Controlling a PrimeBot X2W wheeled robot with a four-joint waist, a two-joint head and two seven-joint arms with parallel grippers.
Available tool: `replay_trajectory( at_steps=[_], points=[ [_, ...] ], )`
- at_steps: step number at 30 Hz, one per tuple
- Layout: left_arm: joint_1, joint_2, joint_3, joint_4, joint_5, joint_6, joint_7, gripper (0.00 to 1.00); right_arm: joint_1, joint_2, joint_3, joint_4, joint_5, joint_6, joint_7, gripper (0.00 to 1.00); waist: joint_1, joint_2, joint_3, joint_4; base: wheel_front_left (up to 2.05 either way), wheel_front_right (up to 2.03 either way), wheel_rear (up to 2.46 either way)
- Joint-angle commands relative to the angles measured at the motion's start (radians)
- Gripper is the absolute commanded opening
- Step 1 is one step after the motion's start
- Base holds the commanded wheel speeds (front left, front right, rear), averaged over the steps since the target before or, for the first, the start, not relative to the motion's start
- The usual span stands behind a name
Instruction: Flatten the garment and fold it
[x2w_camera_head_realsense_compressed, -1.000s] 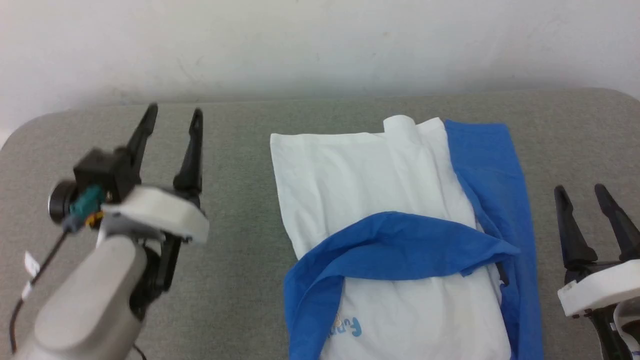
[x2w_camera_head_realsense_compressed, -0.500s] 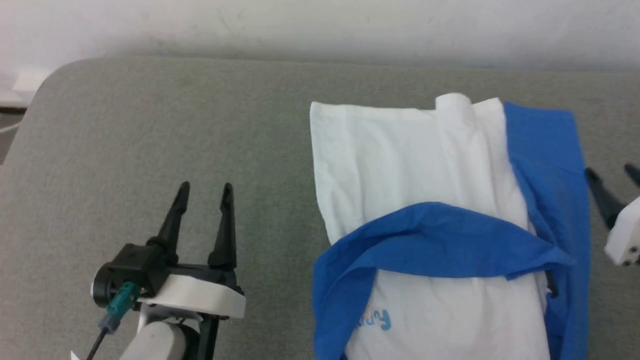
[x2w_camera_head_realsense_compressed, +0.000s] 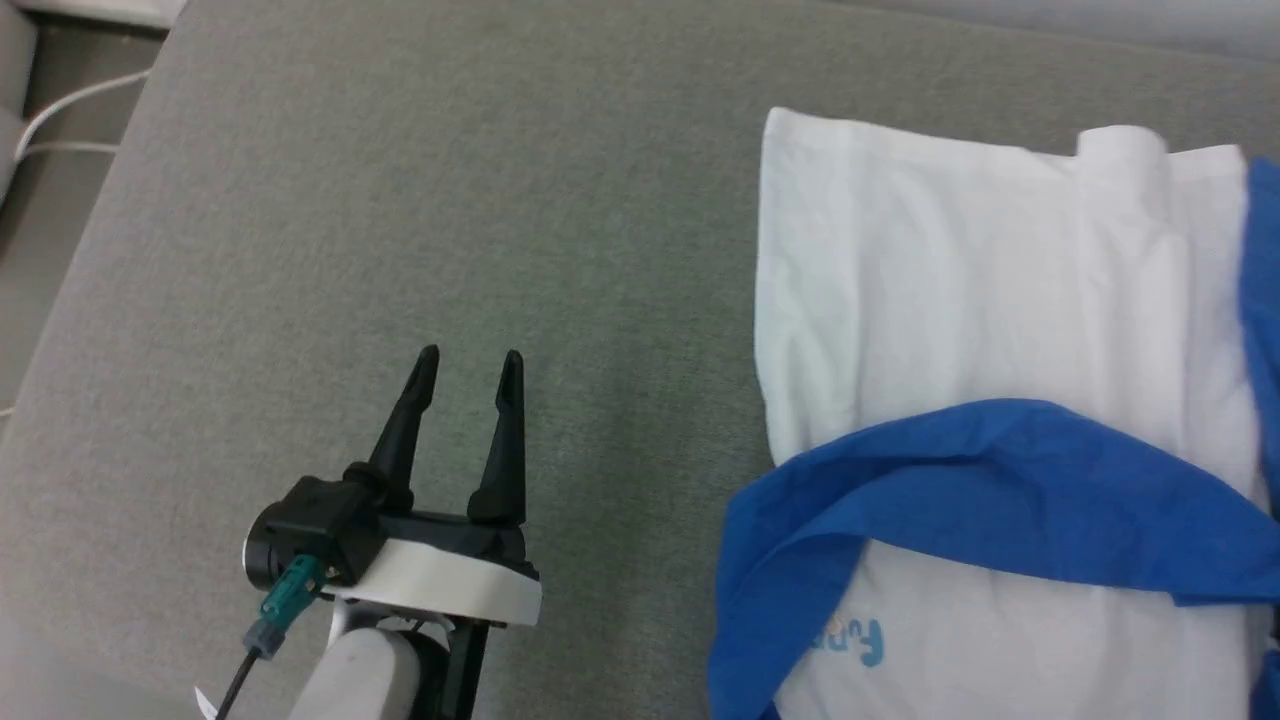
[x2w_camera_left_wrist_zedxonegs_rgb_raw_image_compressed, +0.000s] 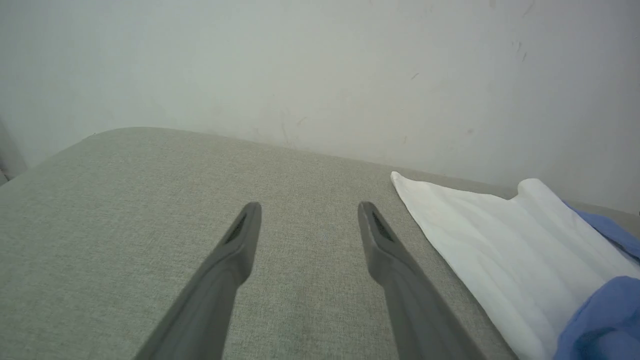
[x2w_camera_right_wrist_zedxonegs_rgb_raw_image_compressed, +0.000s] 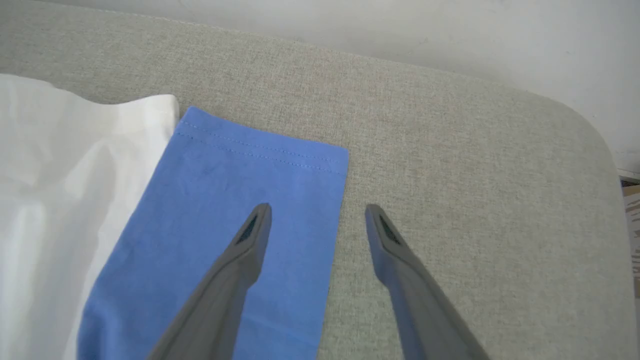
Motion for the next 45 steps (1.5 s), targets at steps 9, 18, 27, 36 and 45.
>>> replay_trajectory(
  at_steps=[9,18,27,36,45],
  points=[
    [-0.018,-0.076,0.055,0.035,0.061,-0.079,-0.005,1.00,-0.081,-0.025,-0.052,0.197,-0.105,-0.002,-0.016,1.00,-0.0003,0.0000,0.124,0.114,0.00,0.00,0.00],
    [-0.014,-0.104,0.096,0.067,0.102,-0.122,-0.005,1.00,-0.055,0.021,-0.053,0.306,-0.093,-0.002,-0.010,0.00,-0.0003,0.0000,0.110,0.095,0.00,0.00,0.00],
    [0.002,-0.113,0.132,0.102,0.132,-0.150,-0.005,1.00,-0.056,0.036,-0.106,0.328,-0.102,-0.002,-0.246,0.00,-0.0003,0.0000,0.007,0.034,0.00,0.00,0.00],
    [0.050,-0.116,0.170,0.117,0.144,-0.164,-0.005,1.00,-0.002,0.043,-0.185,0.306,-0.128,-0.002,-0.403,0.00,-0.0003,0.0000,-0.141,-0.061,0.00,0.00,0.00],
    [0.112,-0.118,0.204,0.122,0.146,-0.169,-0.005,1.00,0.131,0.056,-0.208,0.064,-0.098,-0.002,-0.366,0.00,-0.0003,0.0000,-0.258,-0.132,0.00,0.00,0.00]
  ],
)
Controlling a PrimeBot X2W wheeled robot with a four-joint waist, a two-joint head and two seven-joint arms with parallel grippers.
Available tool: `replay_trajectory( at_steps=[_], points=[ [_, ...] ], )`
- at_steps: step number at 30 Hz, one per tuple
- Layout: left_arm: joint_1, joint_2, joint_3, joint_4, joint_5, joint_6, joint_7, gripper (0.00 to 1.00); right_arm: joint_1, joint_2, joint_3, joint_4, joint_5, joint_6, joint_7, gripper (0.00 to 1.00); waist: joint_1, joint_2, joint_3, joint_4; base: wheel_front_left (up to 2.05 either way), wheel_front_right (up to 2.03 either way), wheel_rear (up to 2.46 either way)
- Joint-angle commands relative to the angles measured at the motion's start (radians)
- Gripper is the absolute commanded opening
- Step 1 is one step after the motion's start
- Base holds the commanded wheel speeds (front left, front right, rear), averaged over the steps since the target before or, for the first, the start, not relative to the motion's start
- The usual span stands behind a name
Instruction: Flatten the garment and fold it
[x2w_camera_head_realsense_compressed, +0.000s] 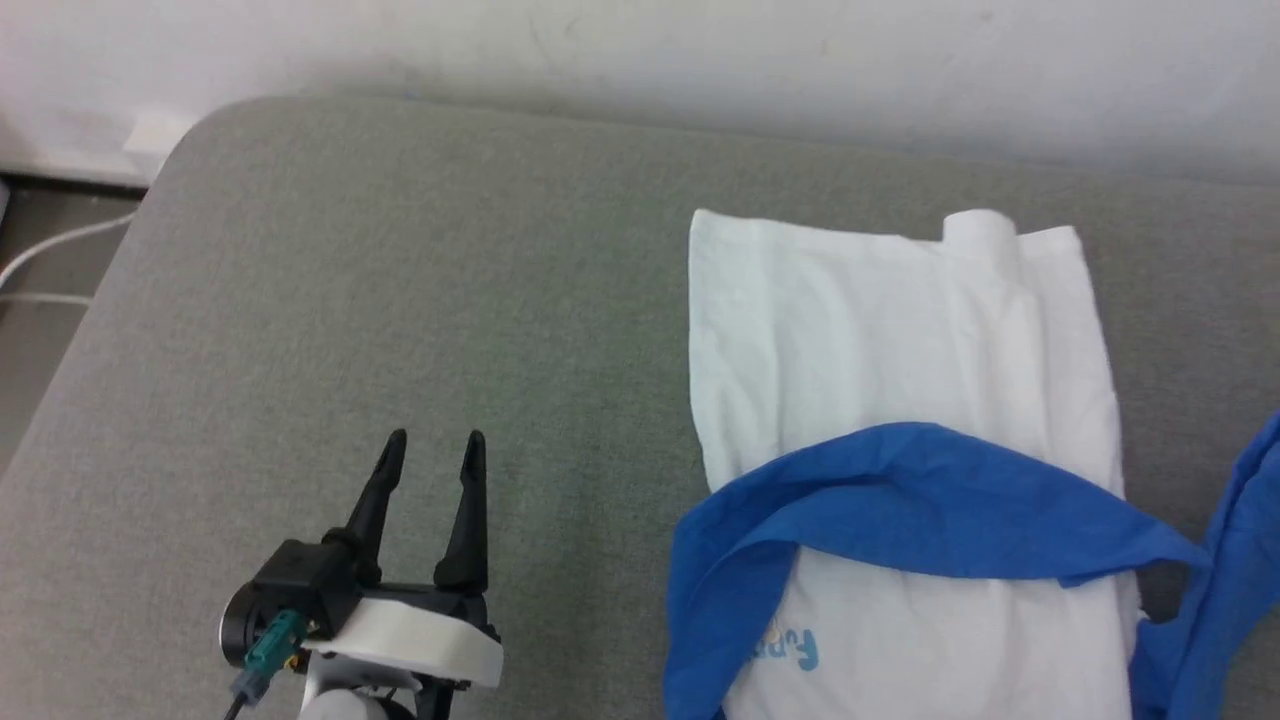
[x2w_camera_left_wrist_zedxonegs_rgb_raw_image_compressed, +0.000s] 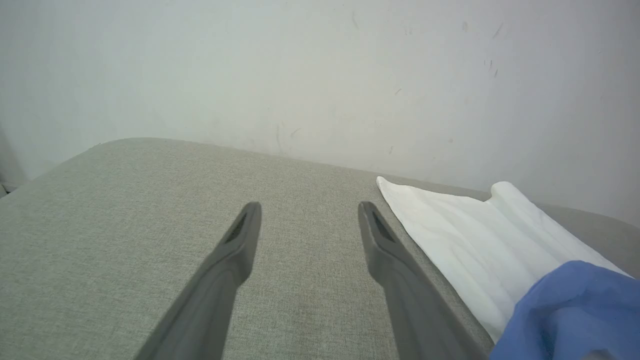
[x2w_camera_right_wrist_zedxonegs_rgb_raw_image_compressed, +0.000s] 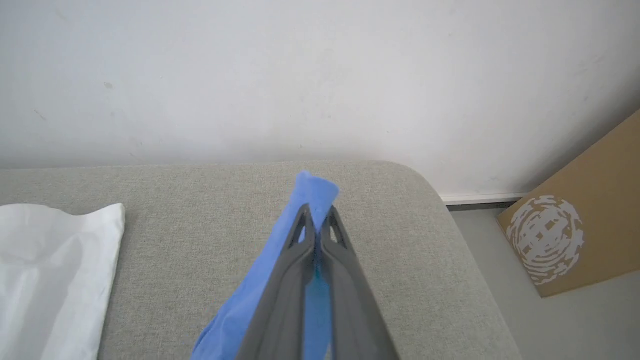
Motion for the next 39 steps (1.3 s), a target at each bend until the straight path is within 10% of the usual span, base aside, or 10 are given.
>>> replay_trajectory(
  at_steps=[1,9,19,27,39],
  points=[
    [0.023,-0.003,0.011,0.001,0.005,-0.006,-0.005,1.00,0.046,0.010,-0.002,-0.087,0.005,-0.002,0.031,0.00,0.0001,0.0000,-0.095,-0.072,0.00,0.00,0.00],
    [0.064,-0.006,0.021,-0.004,0.002,-0.006,-0.005,1.00,0.179,0.071,0.027,-0.497,0.000,-0.002,0.208,0.00,0.0001,0.0000,-0.149,-0.089,0.00,0.00,0.00],
    [0.084,-0.010,0.012,-0.005,0.001,-0.009,-0.005,1.00,0.291,0.325,0.249,-0.899,0.011,-0.002,0.425,0.00,0.0001,0.0000,-0.176,-0.066,0.00,0.00,0.00],
    [0.072,-0.012,0.001,-0.007,0.003,-0.014,-0.005,1.00,0.279,0.478,0.470,-0.761,-0.017,-0.002,0.372,0.00,0.0001,0.0000,-0.149,-0.019,0.00,0.00,0.00],
    [0.030,-0.015,-0.033,0.018,-0.010,-0.021,-0.005,1.00,0.223,0.522,0.571,-0.342,0.011,-0.002,0.149,0.00,0.0001,0.0000,-0.073,0.067,0.00,0.00,0.00]
  ],
)
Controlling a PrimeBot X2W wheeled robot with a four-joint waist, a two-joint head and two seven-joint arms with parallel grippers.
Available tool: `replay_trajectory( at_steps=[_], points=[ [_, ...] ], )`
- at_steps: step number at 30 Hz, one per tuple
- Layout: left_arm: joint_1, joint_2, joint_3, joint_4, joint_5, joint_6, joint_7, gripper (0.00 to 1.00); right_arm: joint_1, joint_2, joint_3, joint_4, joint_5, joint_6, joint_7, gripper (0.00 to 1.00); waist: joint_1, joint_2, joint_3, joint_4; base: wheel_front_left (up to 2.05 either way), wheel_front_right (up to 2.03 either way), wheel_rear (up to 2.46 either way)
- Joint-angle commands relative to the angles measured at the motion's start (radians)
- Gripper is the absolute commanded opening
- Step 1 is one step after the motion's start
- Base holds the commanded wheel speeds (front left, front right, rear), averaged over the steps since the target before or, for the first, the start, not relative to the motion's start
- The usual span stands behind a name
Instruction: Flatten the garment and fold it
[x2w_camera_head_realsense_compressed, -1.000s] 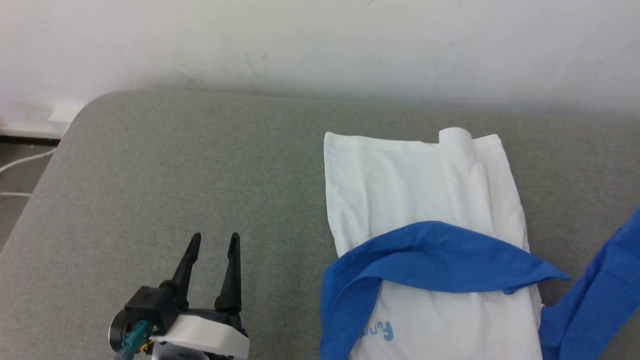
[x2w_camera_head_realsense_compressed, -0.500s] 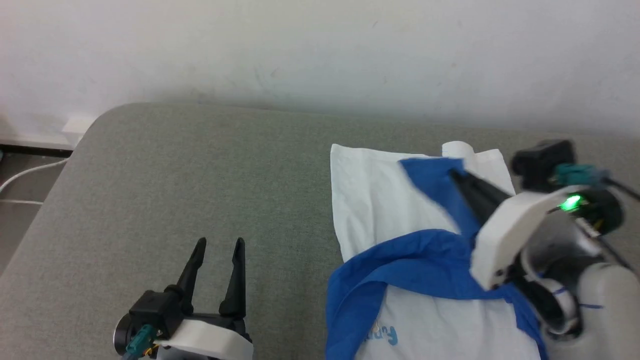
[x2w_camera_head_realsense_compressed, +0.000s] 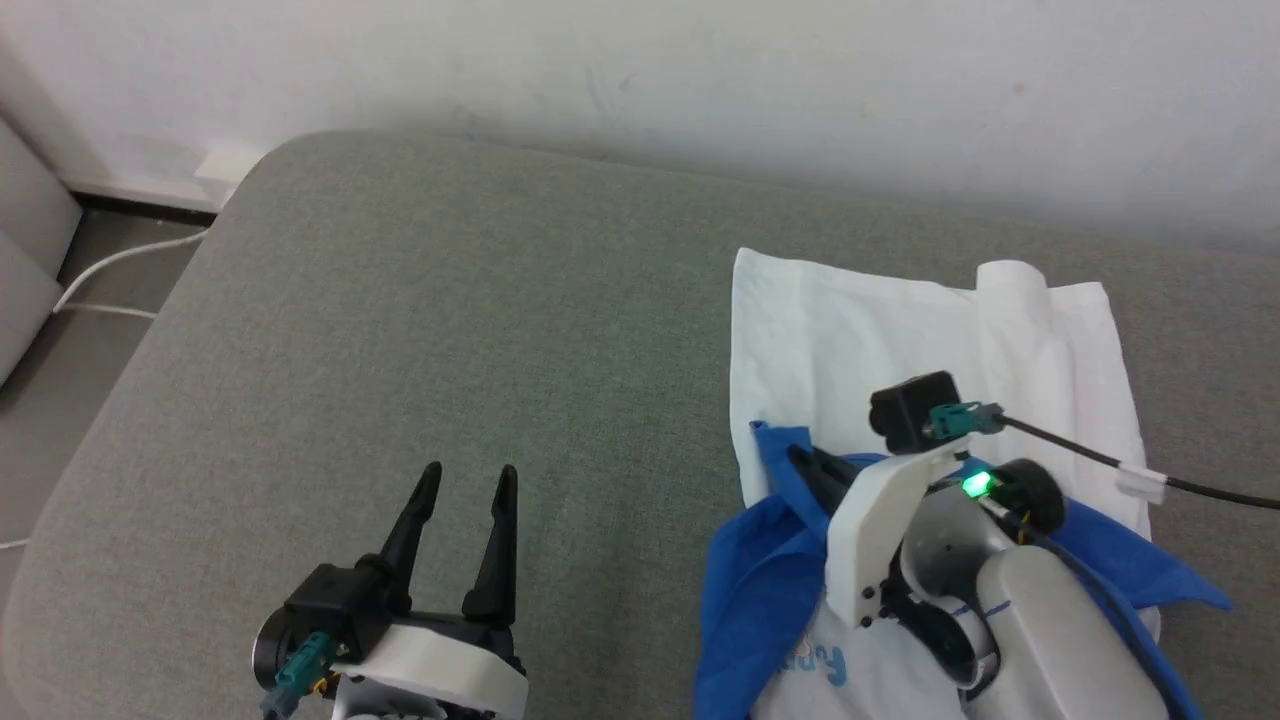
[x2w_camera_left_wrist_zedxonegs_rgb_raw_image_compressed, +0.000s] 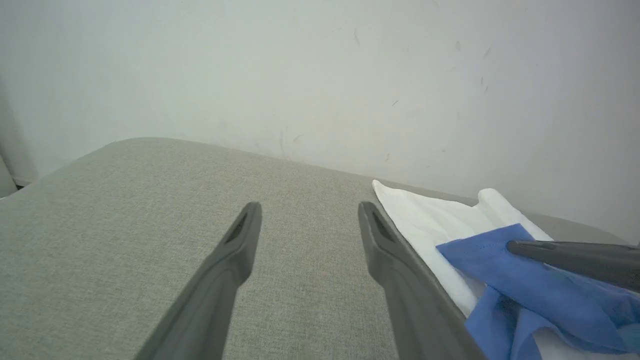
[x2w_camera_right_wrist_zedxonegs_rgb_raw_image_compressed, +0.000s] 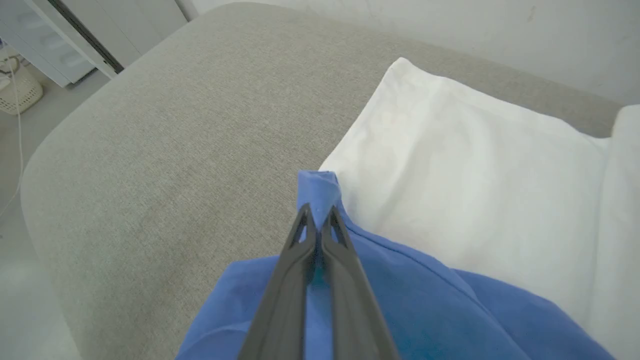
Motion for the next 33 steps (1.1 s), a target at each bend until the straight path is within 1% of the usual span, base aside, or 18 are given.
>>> replay_trajectory(
  at_steps=[1,4,5,6,9,11,14,16,18,21,25,28,31,33],
  points=[
    [-0.018,-0.004,-0.002,0.005,-0.003,-0.004,-0.005,1.00,-0.019,0.004,0.020,0.038,0.024,-0.002,-0.024,0.00,-0.0001,0.0000,0.027,0.024,0.00,0.00,0.00],
    [-0.026,-0.004,0.000,0.010,-0.004,-0.004,-0.005,1.00,-0.037,0.004,0.080,0.104,0.077,-0.002,-0.061,0.00,-0.0001,0.0000,0.033,0.025,0.00,0.00,0.00],
    [-0.028,-0.004,0.000,0.014,-0.003,-0.004,-0.005,1.00,-0.043,0.004,0.099,0.122,0.090,-0.002,-0.072,0.15,-0.0001,0.0000,0.033,0.024,0.00,0.00,0.00],
    [-0.031,-0.004,0.000,0.018,-0.002,-0.004,-0.005,1.00,-0.051,0.004,0.118,0.136,0.104,-0.002,-0.086,1.00,-0.0001,0.0000,0.032,0.021,0.00,0.00,0.00],
    [-0.037,-0.005,0.000,0.027,-0.001,-0.003,-0.005,1.00,-0.074,0.004,0.166,0.159,0.147,-0.002,-0.123,1.00,-0.0001,0.0000,0.020,0.005,0.00,0.00,0.00],
    [-0.037,-0.005,0.002,0.031,0.000,-0.003,-0.005,1.00,-0.092,0.004,0.180,0.165,0.170,-0.002,-0.145,1.00,-0.0001,0.0000,0.008,-0.012,0.00,0.00,0.00],
    [-0.033,-0.004,0.008,0.035,0.004,-0.004,-0.005,1.00,-0.123,0.004,0.171,0.165,0.176,-0.002,-0.173,1.00,-0.0001,0.0000,-0.016,-0.041,0.00,0.00,0.00],
    [-0.029,-0.001,0.014,0.035,0.006,-0.004,-0.005,1.00,-0.145,-0.008,0.151,0.156,0.164,-0.002,-0.190,1.00,-0.0001,0.0000,-0.034,-0.062,0.00,0.00,0.00],
    [-0.025,0.002,0.021,0.034,0.006,-0.004,-0.005,1.00,-0.169,-0.045,0.132,0.139,0.143,-0.002,-0.217,1.00,-0.0001,0.0000,-0.049,-0.085,0.00,0.00,0.00],
    [-0.024,0.008,0.031,0.030,0.006,-0.002,-0.005,1.00,-0.202,-0.121,0.106,0.114,0.103,-0.002,-0.272,1.00,-0.0001,0.0000,-0.063,-0.117,0.00,0.00,0.00],
    [-0.027,0.016,0.047,0.024,0.004,0.002,-0.005,1.00,-0.225,-0.232,0.077,0.093,0.034,-0.002,-0.360,1.00,-0.0001,0.0000,-0.077,-0.155,0.00,0.00,0.00],
    [-0.029,0.020,0.063,0.016,-0.001,0.006,-0.005,1.00,-0.219,-0.293,0.032,0.076,-0.005,-0.002,-0.439,1.00,-0.0001,0.0000,-0.081,-0.178,0.00,0.00,0.00],
    [-0.027,0.018,0.079,0.001,-0.008,0.014,-0.005,1.00,-0.181,-0.320,-0.032,0.062,-0.028,-0.002,-0.507,1.00,-0.0001,0.0000,-0.081,-0.200,0.00,0.00,0.00],
    [-0.021,0.016,0.081,-0.009,-0.007,0.021,-0.005,1.00,-0.137,-0.318,-0.088,0.047,-0.039,-0.002,-0.545,1.00,-0.0001,0.0000,-0.082,-0.210,0.00,0.00,0.00]
  ],
)
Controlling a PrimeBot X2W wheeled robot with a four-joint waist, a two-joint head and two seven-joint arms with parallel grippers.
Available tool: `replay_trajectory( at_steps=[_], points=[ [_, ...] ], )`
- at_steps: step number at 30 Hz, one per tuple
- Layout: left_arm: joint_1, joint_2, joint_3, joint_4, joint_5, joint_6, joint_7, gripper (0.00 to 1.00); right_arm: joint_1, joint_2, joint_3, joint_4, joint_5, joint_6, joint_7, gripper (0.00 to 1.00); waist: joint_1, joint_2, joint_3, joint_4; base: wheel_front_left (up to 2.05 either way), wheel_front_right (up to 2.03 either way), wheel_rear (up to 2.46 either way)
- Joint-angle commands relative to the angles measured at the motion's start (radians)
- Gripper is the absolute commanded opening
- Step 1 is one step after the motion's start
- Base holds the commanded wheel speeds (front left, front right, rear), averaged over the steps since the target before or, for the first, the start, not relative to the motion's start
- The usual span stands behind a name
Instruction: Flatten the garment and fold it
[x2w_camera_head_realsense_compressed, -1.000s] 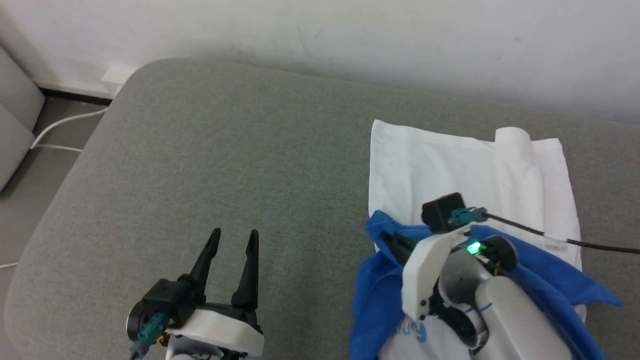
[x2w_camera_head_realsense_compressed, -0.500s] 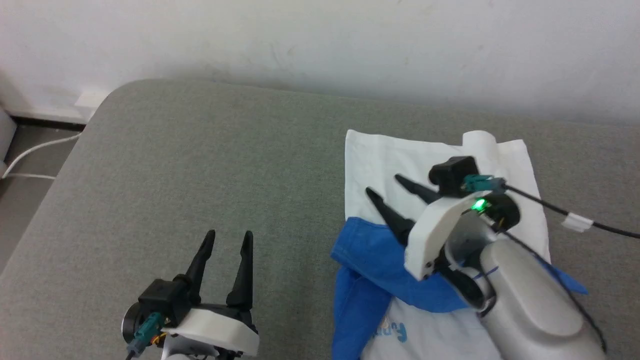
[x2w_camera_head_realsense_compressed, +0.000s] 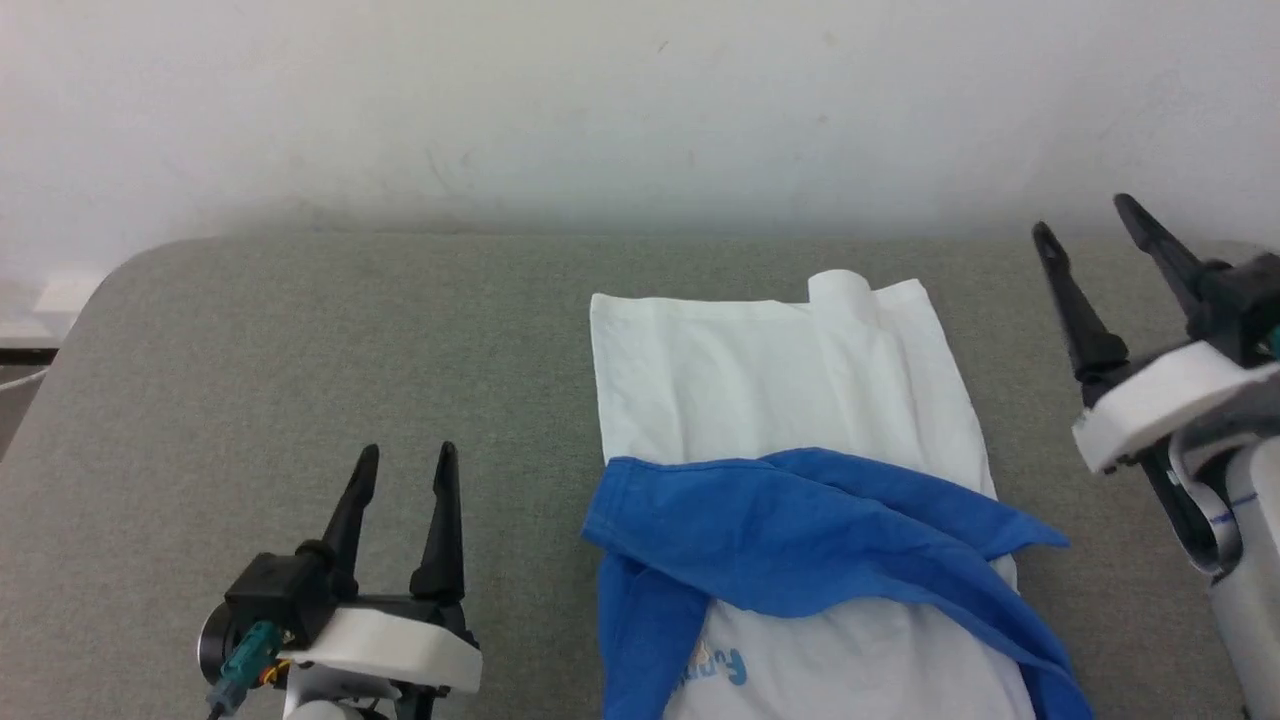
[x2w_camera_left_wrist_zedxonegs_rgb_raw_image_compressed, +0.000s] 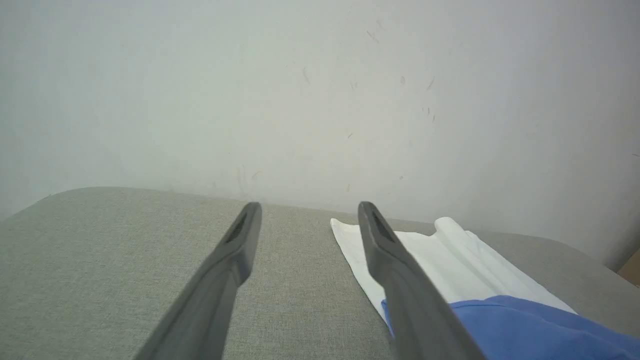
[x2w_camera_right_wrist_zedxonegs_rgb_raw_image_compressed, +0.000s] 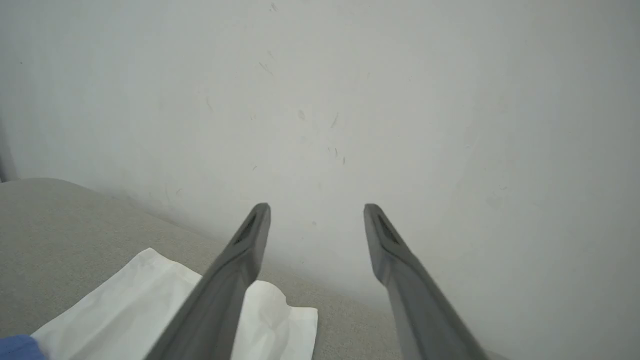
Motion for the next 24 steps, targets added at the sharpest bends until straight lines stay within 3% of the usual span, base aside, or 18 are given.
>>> replay_trajectory(
  at_steps=[1,9,16,20,24],
  points=[
    [0.002,0.001,0.004,-0.014,-0.004,0.010,-0.005,1.00,0.065,0.011,-0.046,-0.019,-0.012,-0.002,-0.033,1.00,0.0001,0.0000,-0.008,-0.028,0.00,0.00,0.00],
    [0.017,-0.003,0.006,-0.029,0.003,0.013,-0.005,1.00,0.306,0.152,-0.240,-0.177,-0.049,-0.002,-0.100,1.00,0.0001,0.0000,0.020,-0.064,0.00,0.00,0.00],
    [-0.022,0.025,-0.023,0.004,0.027,-0.005,0.013,1.00,0.427,0.266,-0.297,-0.298,-0.083,-0.002,-0.096,1.00,0.0001,0.0000,0.067,-0.101,0.00,0.00,0.00],
    [-0.111,0.066,-0.054,0.020,0.039,-0.027,0.094,1.00,0.447,0.294,-0.307,-0.356,-0.091,-0.002,-0.080,1.00,0.0001,0.0000,0.123,-0.140,0.00,0.00,0.00],
    [-0.262,0.131,-0.080,0.053,0.031,-0.047,0.258,1.00,0.435,0.305,-0.303,-0.404,-0.094,-0.002,-0.067,1.00,0.0001,0.0000,0.205,-0.187,0.00,0.00,0.00]
  ],
)
